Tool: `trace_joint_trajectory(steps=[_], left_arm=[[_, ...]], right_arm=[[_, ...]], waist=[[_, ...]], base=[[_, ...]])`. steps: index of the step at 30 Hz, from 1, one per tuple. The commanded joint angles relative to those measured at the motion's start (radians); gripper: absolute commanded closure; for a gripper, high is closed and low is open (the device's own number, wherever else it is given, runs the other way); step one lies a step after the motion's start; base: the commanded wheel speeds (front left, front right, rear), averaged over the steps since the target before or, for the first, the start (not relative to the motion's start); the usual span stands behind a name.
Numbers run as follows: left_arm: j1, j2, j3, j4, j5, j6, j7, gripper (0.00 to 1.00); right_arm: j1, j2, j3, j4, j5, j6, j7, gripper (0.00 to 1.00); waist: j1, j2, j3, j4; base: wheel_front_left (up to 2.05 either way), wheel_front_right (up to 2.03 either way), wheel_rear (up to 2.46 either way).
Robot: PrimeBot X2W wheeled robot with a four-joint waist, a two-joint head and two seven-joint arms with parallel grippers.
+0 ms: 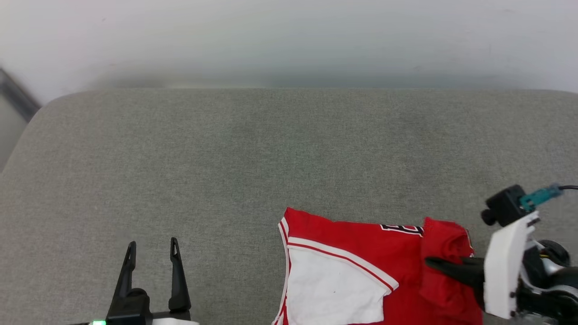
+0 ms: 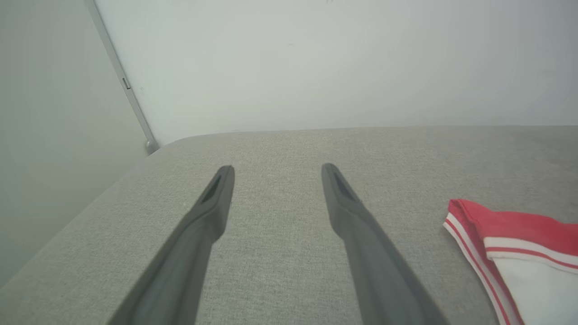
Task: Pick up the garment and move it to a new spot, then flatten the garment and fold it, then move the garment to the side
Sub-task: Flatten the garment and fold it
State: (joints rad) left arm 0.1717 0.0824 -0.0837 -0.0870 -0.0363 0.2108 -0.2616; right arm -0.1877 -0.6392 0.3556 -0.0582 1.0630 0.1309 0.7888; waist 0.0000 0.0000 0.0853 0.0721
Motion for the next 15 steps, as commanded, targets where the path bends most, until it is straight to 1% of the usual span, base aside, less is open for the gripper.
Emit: trace_joint_trajectory(steps=[1,4,9,12,15], left_arm=[[-0.020,-0.006,0.006,0.001,0.007,-0.007,-0.005,0.00],[-0.035,-0.010,0.008,0.005,0.006,-0.016,-0.005,0.00],[-0.058,-0.015,0.012,0.008,0.008,-0.028,-0.005,0.00],[-0.065,-0.018,0.015,0.011,0.006,-0.033,-0.005,0.00],[-0.078,-0.020,0.013,0.015,0.007,-0.039,-0.005,0.00]], right_arm=[[-0.039,0.029,0.029,-0.014,-0.020,0.000,0.013,1.00],[-0.115,0.080,0.110,-0.017,-0.067,0.000,0.036,1.00],[-0.247,0.167,0.263,0.023,-0.132,0.000,0.048,1.00],[-0.323,0.214,0.353,0.079,-0.172,0.000,0.035,1.00],[-0.380,0.250,0.439,0.161,-0.194,0.000,0.023,1.00]], waist=[[0.0000,0.0000,0.008,0.007],[0.0000,0.0000,0.022,0.017],[0.0000,0.0000,0.045,0.033],[0.0000,0.0000,0.060,0.042],[0.0000,0.0000,0.071,0.052]], base=[[0.00,0.00,0.00],[0.00,0.00,0.00],[0.00,0.00,0.00],[0.00,0.00,0.00],[0.00,0.00,0.00]])
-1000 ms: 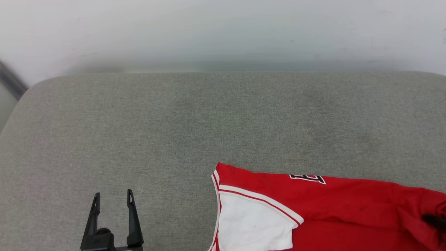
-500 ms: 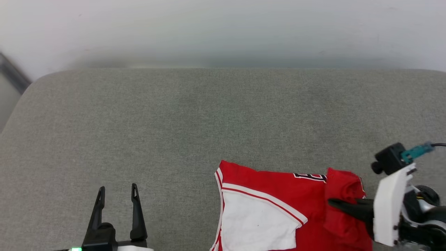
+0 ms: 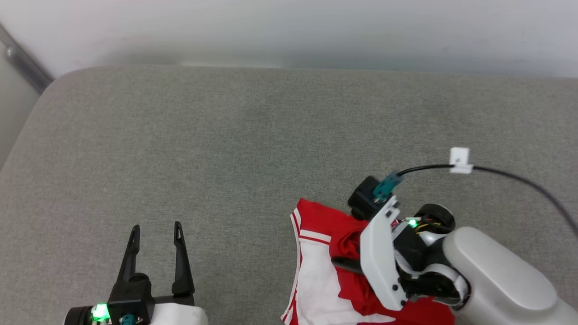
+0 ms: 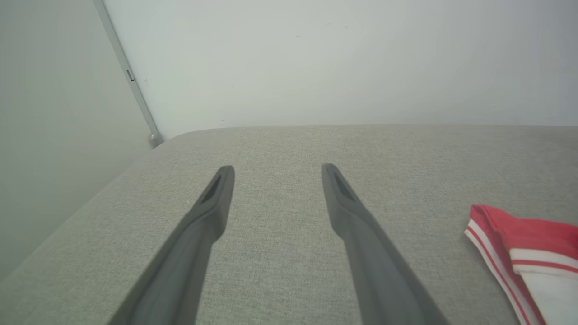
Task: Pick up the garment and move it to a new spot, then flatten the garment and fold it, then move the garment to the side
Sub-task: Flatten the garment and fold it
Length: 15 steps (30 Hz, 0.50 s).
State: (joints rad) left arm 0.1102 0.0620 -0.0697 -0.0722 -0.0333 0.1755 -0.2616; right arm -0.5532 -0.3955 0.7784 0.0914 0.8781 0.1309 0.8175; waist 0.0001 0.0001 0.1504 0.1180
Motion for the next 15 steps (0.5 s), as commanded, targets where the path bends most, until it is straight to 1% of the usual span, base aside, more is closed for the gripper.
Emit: trace_joint_trajectory(steps=[1,3,8,11,13,14,15], left_arm=[[-0.020,-0.001,-0.002,0.002,0.004,-0.007,-0.005,0.00],[-0.025,-0.003,-0.006,0.007,0.003,-0.008,-0.005,0.00],[-0.039,-0.008,-0.011,0.010,-0.002,-0.003,-0.005,0.00],[-0.036,-0.009,-0.009,0.010,-0.002,0.000,-0.005,0.00],[-0.027,-0.010,-0.005,0.012,-0.003,0.001,-0.005,0.00],[-0.022,-0.010,-0.002,0.014,-0.004,0.001,-0.005,0.00],[-0.018,-0.010,0.001,0.015,-0.005,0.001,-0.005,0.00]], right_arm=[[-0.032,0.011,0.046,0.039,-0.015,0.000,-0.006,1.00],[-0.052,0.023,0.092,0.101,-0.011,0.000,-0.013,1.00],[-0.091,0.036,0.196,0.236,-0.051,0.000,-0.084,1.00],[-0.111,0.037,0.244,0.274,-0.040,0.000,-0.125,1.00],[-0.128,0.030,0.260,0.271,-0.029,0.000,-0.170,1.00],[-0.141,0.020,0.268,0.264,-0.032,0.000,-0.195,0.52],[-0.147,0.014,0.273,0.255,-0.026,0.000,-0.220,0.00]], waist=[[-0.0001,-0.0001,0.010,0.010],[-0.0001,-0.0001,0.017,0.018],[-0.0001,-0.0001,0.032,0.031],[-0.0001,-0.0001,0.033,0.029],[-0.0001,-0.0001,0.026,0.023],[-0.0001,-0.0001,0.020,0.020],[-0.0001,-0.0001,0.014,0.016]], base=[[0.00,0.00,0.00],[0.00,0.00,0.00],[0.00,0.00,0.00],[0.00,0.00,0.00],[0.00,0.00,0.00],[0.00,0.00,0.00],[0.00,0.00,0.00]])
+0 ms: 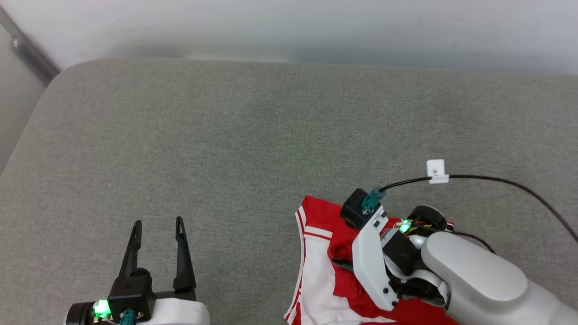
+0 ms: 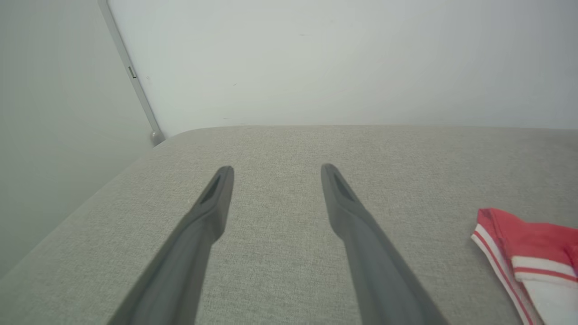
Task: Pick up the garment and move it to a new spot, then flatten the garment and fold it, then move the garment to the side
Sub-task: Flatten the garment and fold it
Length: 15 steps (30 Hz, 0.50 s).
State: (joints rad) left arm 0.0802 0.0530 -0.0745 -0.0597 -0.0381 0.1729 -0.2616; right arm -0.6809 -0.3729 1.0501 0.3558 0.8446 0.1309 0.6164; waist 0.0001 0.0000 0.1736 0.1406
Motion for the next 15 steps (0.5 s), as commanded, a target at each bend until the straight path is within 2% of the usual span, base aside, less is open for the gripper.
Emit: trace_joint_trajectory(steps=[1,4,7,11,12,13,14,15], left_arm=[[0.013,-0.001,0.007,0.004,-0.002,0.001,-0.005,0.00],[0.020,-0.002,0.013,0.009,-0.001,-0.006,-0.005,0.00],[0.035,-0.002,0.022,0.006,0.002,-0.010,-0.005,0.00],[0.048,-0.003,0.029,0.001,0.007,-0.011,-0.005,0.00],[0.048,-0.003,0.029,0.001,0.007,-0.011,-0.005,0.00],[0.058,-0.003,0.032,-0.001,0.009,-0.013,-0.005,0.00],[0.058,-0.003,0.032,-0.001,0.009,-0.013,-0.005,0.00],[0.058,-0.003,0.033,-0.002,0.010,-0.013,-0.005,0.00]], right_arm=[[-0.024,-0.016,0.002,-0.022,0.014,0.000,-0.048,0.00],[-0.039,-0.059,0.002,-0.075,0.002,0.000,-0.144,0.00],[-0.037,-0.101,-0.049,-0.114,-0.035,0.000,-0.280,0.00],[0.009,-0.120,-0.188,-0.100,-0.152,0.000,-0.488,0.00],[0.009,-0.120,-0.188,-0.100,-0.152,0.000,-0.488,0.00],[0.046,-0.107,-0.291,-0.076,-0.220,-0.001,-0.593,0.00],[0.046,-0.107,-0.291,-0.076,-0.220,-0.001,-0.593,0.00],[0.068,-0.097,-0.342,-0.070,-0.260,0.000,-0.644,0.00]], waist=[[-0.0001,0.0000,-0.017,-0.011],[-0.0001,0.0000,-0.040,-0.023],[-0.0001,0.0000,-0.060,-0.040],[-0.0001,0.0000,-0.080,-0.064],[-0.0001,0.0000,-0.080,-0.064],[-0.0001,0.0000,-0.087,-0.075],[-0.0001,0.0000,-0.087,-0.075],[-0.0001,0.0000,-0.090,-0.079]], base=[[0.00,0.00,0.00],[0.00,0.00,0.00],[0.00,0.00,0.00],[0.00,0.00,0.00],[0.00,0.00,0.00],[0.00,0.00,0.00],[0.00,0.00,0.00],[0.00,0.00,0.00]])
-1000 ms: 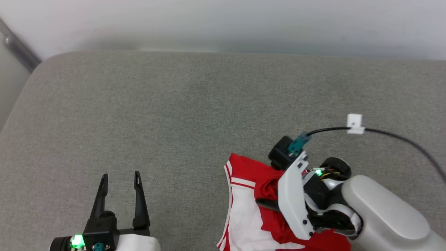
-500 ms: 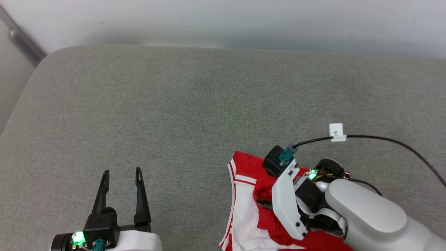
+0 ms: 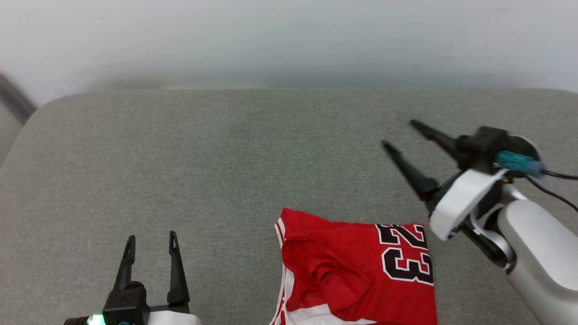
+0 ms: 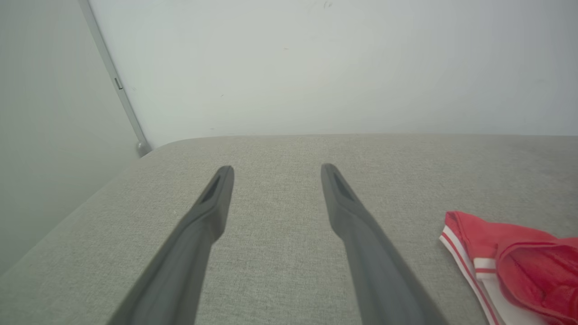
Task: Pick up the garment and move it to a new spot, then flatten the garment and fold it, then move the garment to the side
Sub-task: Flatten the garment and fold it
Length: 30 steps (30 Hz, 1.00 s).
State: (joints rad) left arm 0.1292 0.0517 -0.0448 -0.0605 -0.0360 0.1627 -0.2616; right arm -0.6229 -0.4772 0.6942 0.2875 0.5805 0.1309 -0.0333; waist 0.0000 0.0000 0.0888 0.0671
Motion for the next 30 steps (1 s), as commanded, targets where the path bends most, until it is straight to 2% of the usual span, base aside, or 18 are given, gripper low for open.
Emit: trace_joint_trajectory(steps=[1,4,7,12,16,23,30], left_arm=[[0.009,-0.002,0.004,-0.002,0.008,-0.001,-0.005,0.00],[0.015,-0.002,0.005,-0.002,0.008,-0.003,-0.005,0.00],[0.025,-0.001,0.008,-0.005,0.010,-0.005,-0.005,0.00],[0.031,-0.002,0.004,-0.009,0.013,-0.011,-0.005,0.00],[0.038,-0.002,0.000,-0.007,0.014,-0.012,-0.005,0.00],[0.049,-0.002,-0.003,-0.001,0.015,-0.019,-0.005,0.00],[0.066,-0.002,-0.005,0.001,0.012,-0.029,-0.005,0.00]], right_arm=[[0.031,0.018,-0.042,0.010,-0.029,-0.001,-0.036,0.00],[0.112,0.056,-0.204,0.035,-0.139,0.000,-0.141,0.00],[0.189,0.106,-0.341,0.023,-0.231,0.000,-0.196,0.00],[0.331,0.196,-0.527,-0.046,-0.344,-0.001,-0.228,0.00],[0.446,0.273,-0.626,-0.135,-0.402,-0.001,-0.231,0.00],[0.625,0.369,-0.687,-0.228,-0.451,-0.001,-0.231,0.00],[0.734,0.414,-0.717,-0.281,-0.448,0.000,-0.231,0.00]], waist=[[0.0000,0.0000,-0.009,-0.011],[0.0000,0.0000,-0.020,-0.023],[0.0000,0.0000,-0.030,-0.034],[0.0000,0.0000,-0.042,-0.045],[0.0000,0.0000,-0.050,-0.049],[0.0000,0.0000,-0.066,-0.046],[0.0000,0.0000,-0.082,-0.042]], base=[[0.00,0.00,0.00],[0.00,0.00,0.00],[0.00,0.00,0.00],[0.00,0.00,0.00],[0.00,0.00,0.00],[0.00,0.00,0.00],[0.00,0.00,0.00]])
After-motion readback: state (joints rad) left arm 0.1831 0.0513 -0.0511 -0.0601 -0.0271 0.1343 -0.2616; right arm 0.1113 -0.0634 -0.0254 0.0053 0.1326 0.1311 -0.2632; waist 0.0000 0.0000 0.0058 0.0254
